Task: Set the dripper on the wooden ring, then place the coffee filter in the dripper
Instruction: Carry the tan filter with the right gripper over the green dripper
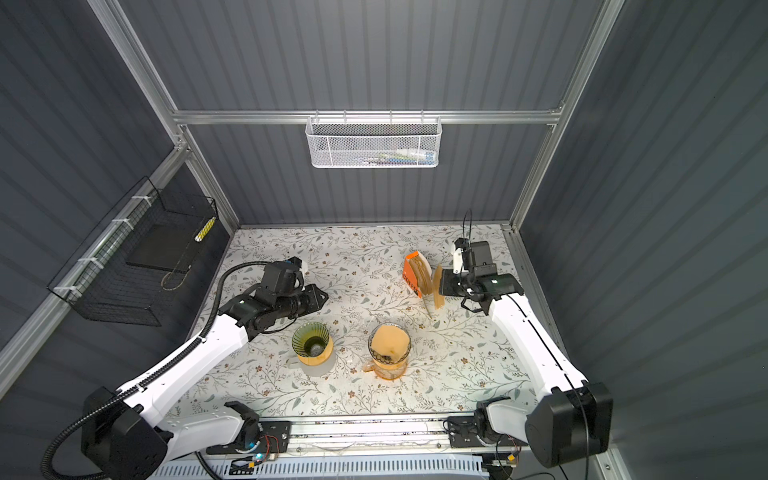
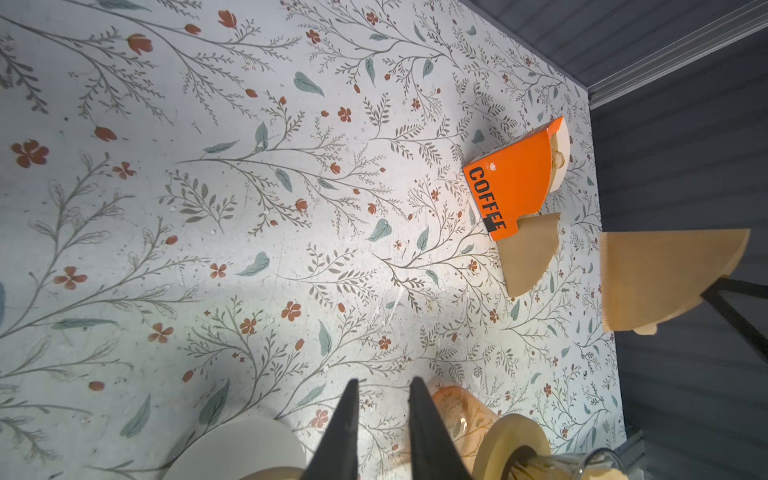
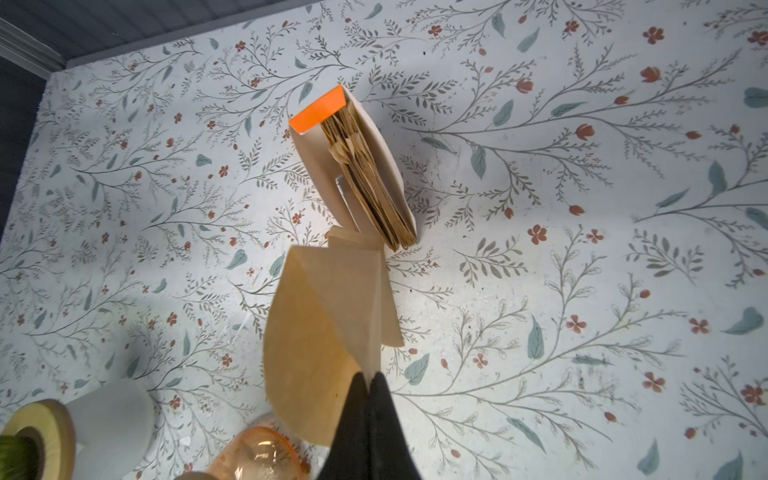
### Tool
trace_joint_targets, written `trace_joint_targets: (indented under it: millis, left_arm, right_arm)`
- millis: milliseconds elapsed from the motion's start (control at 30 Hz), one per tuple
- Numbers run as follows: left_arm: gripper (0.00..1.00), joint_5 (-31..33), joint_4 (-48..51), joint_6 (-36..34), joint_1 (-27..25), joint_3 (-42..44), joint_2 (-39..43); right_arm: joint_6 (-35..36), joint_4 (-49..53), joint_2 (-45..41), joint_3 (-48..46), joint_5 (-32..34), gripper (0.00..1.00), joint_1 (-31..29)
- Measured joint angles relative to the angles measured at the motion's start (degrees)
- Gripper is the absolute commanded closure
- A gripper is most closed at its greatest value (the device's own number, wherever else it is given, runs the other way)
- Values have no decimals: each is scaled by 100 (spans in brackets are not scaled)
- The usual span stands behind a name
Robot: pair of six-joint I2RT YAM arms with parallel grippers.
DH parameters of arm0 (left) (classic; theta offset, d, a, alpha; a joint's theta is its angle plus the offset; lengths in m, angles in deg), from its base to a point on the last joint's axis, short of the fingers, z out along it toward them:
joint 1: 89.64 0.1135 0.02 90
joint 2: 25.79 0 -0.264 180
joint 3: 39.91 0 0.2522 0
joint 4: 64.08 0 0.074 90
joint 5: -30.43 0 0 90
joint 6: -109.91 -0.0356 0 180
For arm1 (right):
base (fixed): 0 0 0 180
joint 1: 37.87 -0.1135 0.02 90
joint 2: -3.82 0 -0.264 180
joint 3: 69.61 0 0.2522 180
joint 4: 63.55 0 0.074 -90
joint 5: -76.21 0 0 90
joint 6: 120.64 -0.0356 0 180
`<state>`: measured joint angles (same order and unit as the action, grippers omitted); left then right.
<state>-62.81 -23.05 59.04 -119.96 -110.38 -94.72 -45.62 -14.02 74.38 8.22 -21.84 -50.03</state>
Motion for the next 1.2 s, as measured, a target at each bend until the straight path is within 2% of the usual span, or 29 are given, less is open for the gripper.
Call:
trace_joint_targets:
  millis: [133, 467, 867, 1200]
  left_arm:
    - [77, 120, 337, -17, 0, -133, 76]
    - [76, 332, 1727, -9, 0, -651, 387]
    - [76, 511, 3324, 232, -2, -1128, 1132]
    - [76, 671, 4162, 424, 0, -1257, 1735]
  right_arm:
    - [4, 334, -90, 391, -81, 100, -245]
    - [13, 1047, 87, 1635, -356, 100, -1331]
    - [109, 1528, 1003, 2955, -1023, 100, -2745]
    - [221, 1731, 2149, 3853, -1392, 100, -3764]
